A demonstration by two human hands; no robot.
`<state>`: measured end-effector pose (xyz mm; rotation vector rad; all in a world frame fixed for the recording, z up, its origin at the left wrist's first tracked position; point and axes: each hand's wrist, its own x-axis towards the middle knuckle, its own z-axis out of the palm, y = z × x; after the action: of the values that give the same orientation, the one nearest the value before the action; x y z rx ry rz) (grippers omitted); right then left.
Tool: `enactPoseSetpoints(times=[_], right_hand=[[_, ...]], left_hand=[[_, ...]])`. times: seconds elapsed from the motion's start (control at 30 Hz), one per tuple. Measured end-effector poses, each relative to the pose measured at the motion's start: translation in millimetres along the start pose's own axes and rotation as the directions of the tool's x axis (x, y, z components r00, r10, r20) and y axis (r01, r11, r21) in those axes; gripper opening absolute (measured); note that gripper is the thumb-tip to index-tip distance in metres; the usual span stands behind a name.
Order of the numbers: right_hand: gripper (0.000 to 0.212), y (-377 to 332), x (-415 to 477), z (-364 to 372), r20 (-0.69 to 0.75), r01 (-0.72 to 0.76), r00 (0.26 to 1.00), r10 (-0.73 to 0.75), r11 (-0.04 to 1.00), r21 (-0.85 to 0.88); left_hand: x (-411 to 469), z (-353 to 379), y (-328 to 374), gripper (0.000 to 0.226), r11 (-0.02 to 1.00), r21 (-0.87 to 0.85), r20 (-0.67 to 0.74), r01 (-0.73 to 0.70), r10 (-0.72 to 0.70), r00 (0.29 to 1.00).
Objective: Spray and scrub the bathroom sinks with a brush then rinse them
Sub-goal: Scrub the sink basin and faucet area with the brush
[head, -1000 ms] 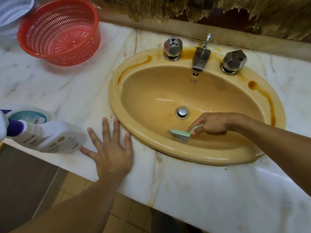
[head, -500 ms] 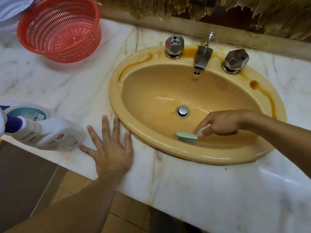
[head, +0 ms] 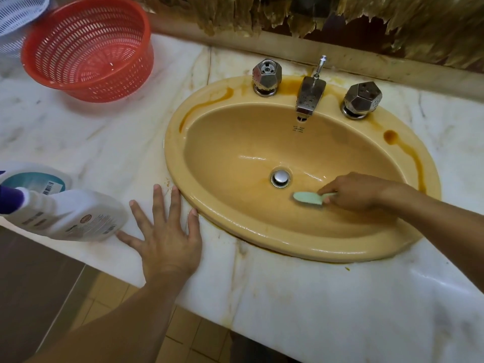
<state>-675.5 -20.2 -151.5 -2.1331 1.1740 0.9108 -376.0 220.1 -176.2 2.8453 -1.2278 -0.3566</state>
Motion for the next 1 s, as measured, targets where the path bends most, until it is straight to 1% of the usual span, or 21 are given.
enactPoseSetpoints(times=[0.03, 0.1, 0.13, 0.17, 0.2, 0.27, 0.3, 0.33, 0.4, 0.43, 0.47, 0.5, 0.57, 0.63, 0.7, 0.8, 0.83, 0.87, 0.93, 0.97, 1.0], right_hand=[[0.035, -5, 4, 3, -0.009, 0.030, 0.999, -0.031, 1.000, -0.004], [0.027, -12, 5, 4, 0.151, 0.078, 0.983, -0.108, 0.979, 0.191], [0.025, -15, 2, 3, 0.255, 0.039, 0.960, -0.120, 0.953, 0.301], [0.026, -15, 2, 1, 0.276, 0.025, 0.954, -0.118, 0.947, 0.320], [0.030, -13, 7, 0, 0.220, 0.041, 0.970, -0.102, 0.963, 0.265], [0.039, -5, 22, 0, -0.049, 0.022, 0.999, -0.021, 1.000, 0.009], [0.042, -5, 26, 1, -0.136, -0.012, 0.991, 0.007, 0.999, -0.031], [0.043, -8, 28, 4, -0.148, 0.006, 0.989, -0.008, 1.000, -0.011], [0.037, -20, 26, 6, 0.059, 0.092, 0.993, -0.103, 0.981, 0.169], [0.033, -27, 23, 7, 0.159, 0.078, 0.979, -0.130, 0.951, 0.299], [0.032, -34, 22, 9, 0.158, 0.085, 0.976, -0.148, 0.934, 0.348], [0.034, -37, 30, 12, 0.080, 0.102, 0.988, -0.135, 0.938, 0.332], [0.040, -44, 46, 17, -0.175, 0.089, 0.983, -0.061, 0.983, 0.160], [0.045, -53, 54, 21, -0.266, 0.055, 0.964, -0.004, 0.981, 0.184], [0.045, -58, 59, 25, -0.221, 0.093, 0.974, -0.041, 0.968, 0.232], [0.037, -56, 47, 21, -0.009, 0.161, 0.986, -0.168, 0.926, 0.341], [0.037, -53, 43, 18, 0.029, 0.160, 0.983, -0.179, 0.932, 0.325], [0.038, -49, 42, 16, 0.004, 0.149, 0.988, -0.155, 0.956, 0.252], [0.040, -45, 37, 16, -0.144, 0.073, 0.987, -0.070, 0.997, 0.015], [0.041, -46, 33, 18, -0.168, 0.059, 0.984, -0.060, 0.998, -0.010], [0.040, -47, 31, 21, -0.110, 0.091, 0.990, -0.085, 0.995, 0.051]], left_hand=[[0, 1, 0, 0.064, 1.000, 0.000, 0.000, 0.000, 0.000, 1.000], [1, 2, -1, 0.064, 1.000, -0.001, -0.005, -0.002, 0.002, 1.000], [1, 2, -1, 0.065, 1.000, -0.007, -0.008, -0.003, 0.003, 1.000], [1, 2, -1, 0.066, 1.000, -0.011, -0.008, -0.004, 0.003, 1.000], [1, 2, -1, 0.066, 1.000, -0.009, -0.009, -0.004, 0.004, 1.000], [2, 3, -2, 0.064, 1.000, -0.004, -0.009, -0.006, 0.006, 1.000], [1, 2, -2, 0.064, 1.000, -0.007, -0.008, -0.006, 0.005, 1.000], [1, 1, -1, 0.064, 1.000, -0.007, -0.009, -0.005, 0.005, 1.000], [1, 0, 0, 0.064, 1.000, -0.005, -0.004, -0.003, 0.003, 1.000], [1, 1, 0, 0.064, 1.000, -0.005, -0.002, -0.003, 0.003, 1.000], [1, 1, 0, 0.064, 1.000, -0.006, -0.003, -0.004, 0.004, 1.000], [1, 1, 0, 0.065, 1.000, -0.010, -0.006, -0.003, 0.003, 1.000], [0, 1, 0, 0.064, 1.000, -0.021, -0.008, -0.002, 0.002, 1.000], [0, 1, 0, 0.063, 1.000, -0.028, -0.007, -0.007, 0.007, 1.000], [1, 1, 1, 0.064, 0.999, -0.028, -0.010, -0.016, 0.016, 1.000], [1, 2, -1, 0.068, 1.000, -0.027, -0.010, -0.012, 0.012, 1.000], [1, 3, -1, 0.068, 1.000, -0.024, -0.010, -0.013, 0.013, 1.000], [1, 2, -1, 0.069, 1.000, -0.025, -0.011, -0.014, 0.014, 1.000], [1, 2, 0, 0.068, 0.999, -0.032, -0.018, -0.018, 0.018, 1.000], [1, 1, 0, 0.068, 0.999, -0.033, -0.017, -0.019, 0.018, 1.000], [0, 1, 0, 0.068, 0.999, -0.031, -0.016, -0.019, 0.019, 1.000]])
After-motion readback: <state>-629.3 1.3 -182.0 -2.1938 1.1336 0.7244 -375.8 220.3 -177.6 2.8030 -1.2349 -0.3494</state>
